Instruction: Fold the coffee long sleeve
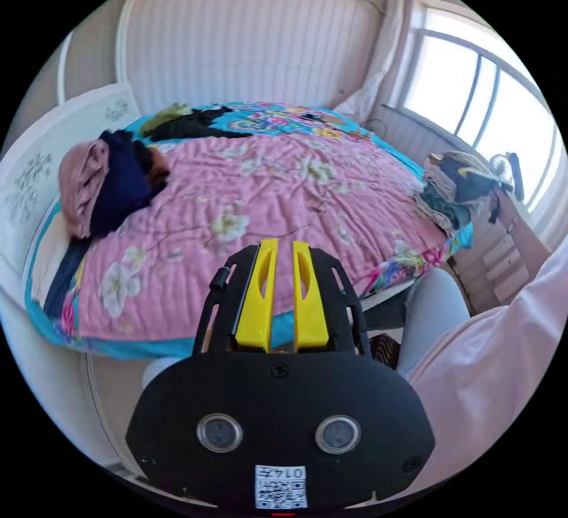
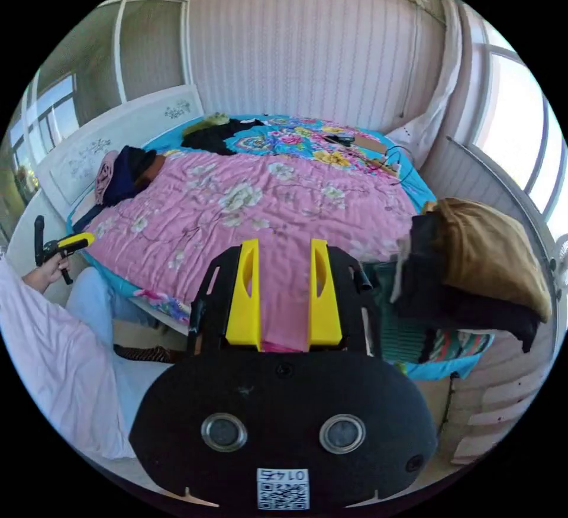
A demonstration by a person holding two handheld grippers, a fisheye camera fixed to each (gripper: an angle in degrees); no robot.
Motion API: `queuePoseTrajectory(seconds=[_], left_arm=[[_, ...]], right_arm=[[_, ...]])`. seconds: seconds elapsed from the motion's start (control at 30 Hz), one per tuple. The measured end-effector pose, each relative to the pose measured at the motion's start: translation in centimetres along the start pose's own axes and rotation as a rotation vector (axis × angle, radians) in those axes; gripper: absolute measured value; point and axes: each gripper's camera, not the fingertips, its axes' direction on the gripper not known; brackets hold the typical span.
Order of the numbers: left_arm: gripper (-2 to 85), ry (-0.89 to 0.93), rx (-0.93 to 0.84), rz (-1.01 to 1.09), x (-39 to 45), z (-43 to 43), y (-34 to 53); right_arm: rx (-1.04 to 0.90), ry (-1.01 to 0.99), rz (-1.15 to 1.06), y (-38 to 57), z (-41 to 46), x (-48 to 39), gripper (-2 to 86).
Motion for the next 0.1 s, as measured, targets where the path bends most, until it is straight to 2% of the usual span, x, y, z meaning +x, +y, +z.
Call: queuePoseTrajectory(seconds=[0.1], left_arm=[[6.7, -0.099, 0.056, -0.166, -6.8, -3.9, 2.8]], right_arm=[[-0.135, -0.252, -0.166, -1.2, 8.3, -11.0, 10.5]])
